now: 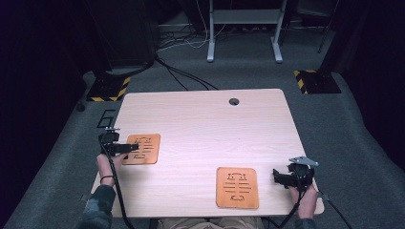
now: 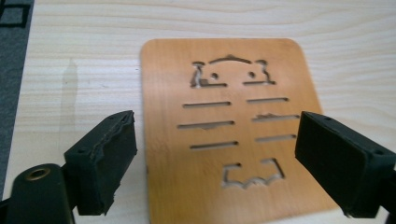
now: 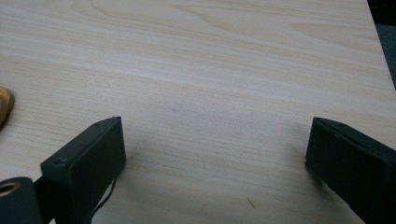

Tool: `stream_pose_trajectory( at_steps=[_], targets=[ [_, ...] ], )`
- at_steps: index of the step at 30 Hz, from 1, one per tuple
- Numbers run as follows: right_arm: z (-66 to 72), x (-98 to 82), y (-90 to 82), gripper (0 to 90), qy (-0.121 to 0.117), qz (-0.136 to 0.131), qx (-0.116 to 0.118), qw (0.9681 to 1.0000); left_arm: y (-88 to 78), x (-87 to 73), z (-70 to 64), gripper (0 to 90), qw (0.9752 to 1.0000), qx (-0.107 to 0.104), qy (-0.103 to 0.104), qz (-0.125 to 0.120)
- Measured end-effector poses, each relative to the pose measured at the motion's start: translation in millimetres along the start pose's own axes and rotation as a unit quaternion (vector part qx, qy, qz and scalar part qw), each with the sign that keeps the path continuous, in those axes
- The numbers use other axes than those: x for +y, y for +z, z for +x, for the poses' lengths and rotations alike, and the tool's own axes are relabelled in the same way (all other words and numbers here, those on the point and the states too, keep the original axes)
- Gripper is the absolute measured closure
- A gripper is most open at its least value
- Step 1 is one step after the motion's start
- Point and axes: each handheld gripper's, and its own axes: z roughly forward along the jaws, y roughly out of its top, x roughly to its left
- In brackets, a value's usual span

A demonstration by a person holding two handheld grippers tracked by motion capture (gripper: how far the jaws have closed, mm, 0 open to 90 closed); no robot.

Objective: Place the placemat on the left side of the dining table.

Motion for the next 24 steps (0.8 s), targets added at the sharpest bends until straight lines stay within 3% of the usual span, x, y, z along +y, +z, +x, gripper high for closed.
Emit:
stream_pose_trajectory(
  at_steps=[3, 9, 12, 16, 24],
  targets=[
    [0.0, 0.0, 0.0, 4.1, 0.000, 0.000, 0.000, 1.0000, -11.7, -3.9, -7.2, 11.5, 0.9998, -0.007, 0.013, -0.012],
    [0.0, 0.0, 0.0, 4.1, 0.000, 0.000, 0.000, 1.0000, -36.2, -17.0, -16.5, 11.1, 0.9985, -0.002, 0.046, -0.031],
    [0.0, 0.0, 0.0, 4.1, 0.000, 0.000, 0.000, 1.0000, -45.9, -27.6, -18.8, 10.6, 0.9978, -0.002, 0.053, -0.041],
    [0.0, 0.0, 0.0, 4.1, 0.000, 0.000, 0.000, 1.0000, -52.2, -44.7, -17.7, 10.3, 0.9965, 0.019, 0.071, -0.040],
    [0.0, 0.0, 0.0, 4.1, 0.000, 0.000, 0.000, 1.0000, -50.6, -79.2, -3.5, 9.4, 0.9969, 0.039, 0.059, -0.034]
  ],
)
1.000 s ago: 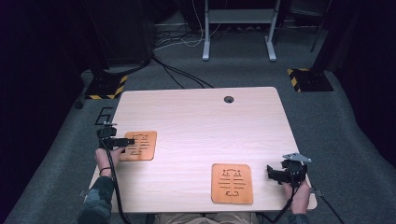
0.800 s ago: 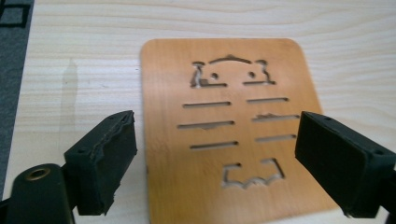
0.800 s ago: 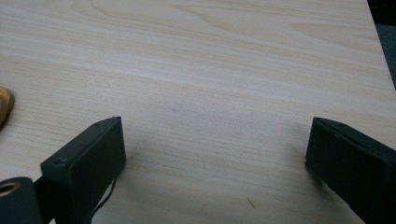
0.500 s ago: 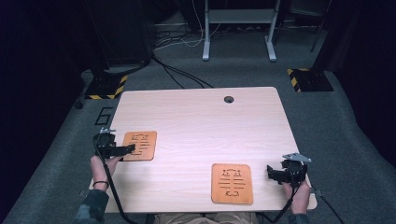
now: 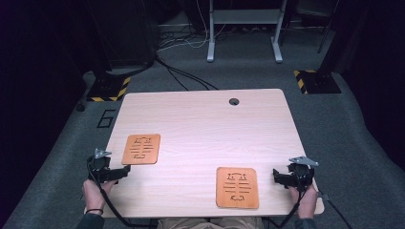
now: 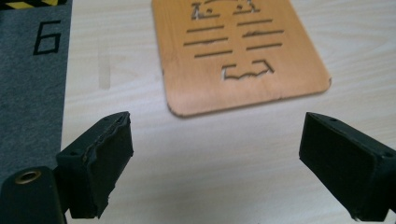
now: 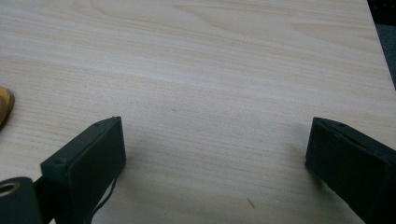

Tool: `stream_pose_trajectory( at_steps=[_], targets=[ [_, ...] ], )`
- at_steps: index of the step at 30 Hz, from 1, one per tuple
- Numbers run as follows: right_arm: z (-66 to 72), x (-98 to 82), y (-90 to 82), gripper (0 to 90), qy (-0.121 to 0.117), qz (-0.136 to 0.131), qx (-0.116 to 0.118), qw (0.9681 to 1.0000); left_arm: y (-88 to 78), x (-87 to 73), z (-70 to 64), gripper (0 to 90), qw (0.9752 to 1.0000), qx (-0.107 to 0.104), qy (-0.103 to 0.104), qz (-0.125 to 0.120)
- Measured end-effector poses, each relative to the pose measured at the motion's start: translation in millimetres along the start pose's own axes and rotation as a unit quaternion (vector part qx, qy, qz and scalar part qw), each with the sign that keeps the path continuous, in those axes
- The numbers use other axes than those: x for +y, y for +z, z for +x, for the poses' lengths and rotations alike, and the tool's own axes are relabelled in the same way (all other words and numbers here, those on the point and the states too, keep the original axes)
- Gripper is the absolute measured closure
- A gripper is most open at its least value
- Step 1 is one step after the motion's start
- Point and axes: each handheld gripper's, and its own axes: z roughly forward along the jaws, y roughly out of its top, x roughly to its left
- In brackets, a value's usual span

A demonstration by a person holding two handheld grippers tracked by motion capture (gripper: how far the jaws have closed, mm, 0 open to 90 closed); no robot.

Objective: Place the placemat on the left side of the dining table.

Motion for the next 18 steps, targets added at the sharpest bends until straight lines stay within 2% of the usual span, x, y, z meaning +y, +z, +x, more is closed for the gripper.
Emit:
stream_pose_trajectory(
  at_steps=[4, 10, 12, 13, 14, 18],
  targets=[
    [0.0, 0.0, 0.0, 4.1, 0.000, 0.000, 0.000, 1.0000, 1.6, -17.3, 1.6, 9.1, 1.0000, 0.007, -0.006, 0.000],
    [0.0, 0.0, 0.0, 4.1, 0.000, 0.000, 0.000, 1.0000, 12.2, -41.2, 1.0, 6.6, 1.0000, 0.009, -0.002, -0.002],
    [0.0, 0.0, 0.0, 4.1, 0.000, 0.000, 0.000, 1.0000, 15.9, -46.7, 1.1, 5.8, 0.9999, 0.015, 0.004, -0.005],
    [0.0, 0.0, 0.0, 4.0, 0.000, 0.000, 0.000, 1.0000, 17.7, -49.7, 1.0, 5.1, 0.9999, 0.013, 0.000, -0.004],
    [0.0, 0.0, 0.0, 4.1, 0.000, 0.000, 0.000, 1.0000, 18.2, -52.6, 0.8, 3.5, 0.9997, 0.017, 0.000, -0.019],
    [0.1, 0.0, 0.1, 4.0, 0.000, 0.000, 0.000, 1.0000, 18.8, -56.3, 0.6, 1.3, 0.9993, 0.021, -0.007, -0.031]
  ],
)
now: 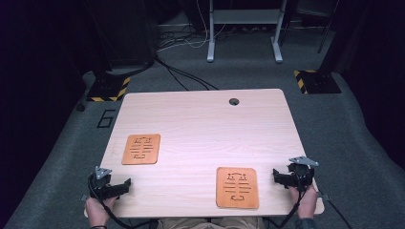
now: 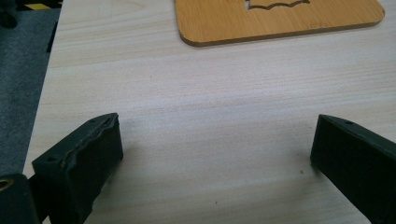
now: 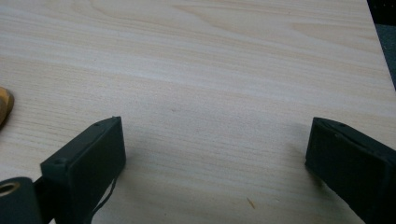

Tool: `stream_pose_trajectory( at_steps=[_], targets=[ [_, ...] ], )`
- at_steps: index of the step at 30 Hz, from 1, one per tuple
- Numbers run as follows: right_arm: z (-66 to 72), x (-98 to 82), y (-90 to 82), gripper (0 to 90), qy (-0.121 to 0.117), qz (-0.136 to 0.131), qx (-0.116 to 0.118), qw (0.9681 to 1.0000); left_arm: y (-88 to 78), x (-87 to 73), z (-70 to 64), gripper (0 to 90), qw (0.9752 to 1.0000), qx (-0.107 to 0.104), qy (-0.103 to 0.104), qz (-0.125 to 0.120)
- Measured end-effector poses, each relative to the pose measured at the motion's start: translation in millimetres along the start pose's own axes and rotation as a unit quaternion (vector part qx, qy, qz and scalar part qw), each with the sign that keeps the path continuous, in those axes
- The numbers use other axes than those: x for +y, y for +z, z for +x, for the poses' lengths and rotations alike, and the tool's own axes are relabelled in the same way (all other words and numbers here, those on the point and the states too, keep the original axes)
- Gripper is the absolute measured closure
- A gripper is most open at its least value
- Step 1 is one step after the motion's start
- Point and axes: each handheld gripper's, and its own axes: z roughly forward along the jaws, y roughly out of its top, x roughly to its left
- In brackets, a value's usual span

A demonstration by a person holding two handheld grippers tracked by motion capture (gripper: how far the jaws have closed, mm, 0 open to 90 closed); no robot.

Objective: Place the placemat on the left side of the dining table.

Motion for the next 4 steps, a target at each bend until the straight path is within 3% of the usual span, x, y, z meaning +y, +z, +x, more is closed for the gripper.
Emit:
stream_pose_trajectory(
  at_steps=[4],
  targets=[
    [0.2, 0.2, 0.1, 3.8, 0.000, 0.000, -0.001, 1.0000, 0.5, 0.3, 0.2, 0.8, 1.0000, 0.000, 0.000, 0.001]
  ],
)
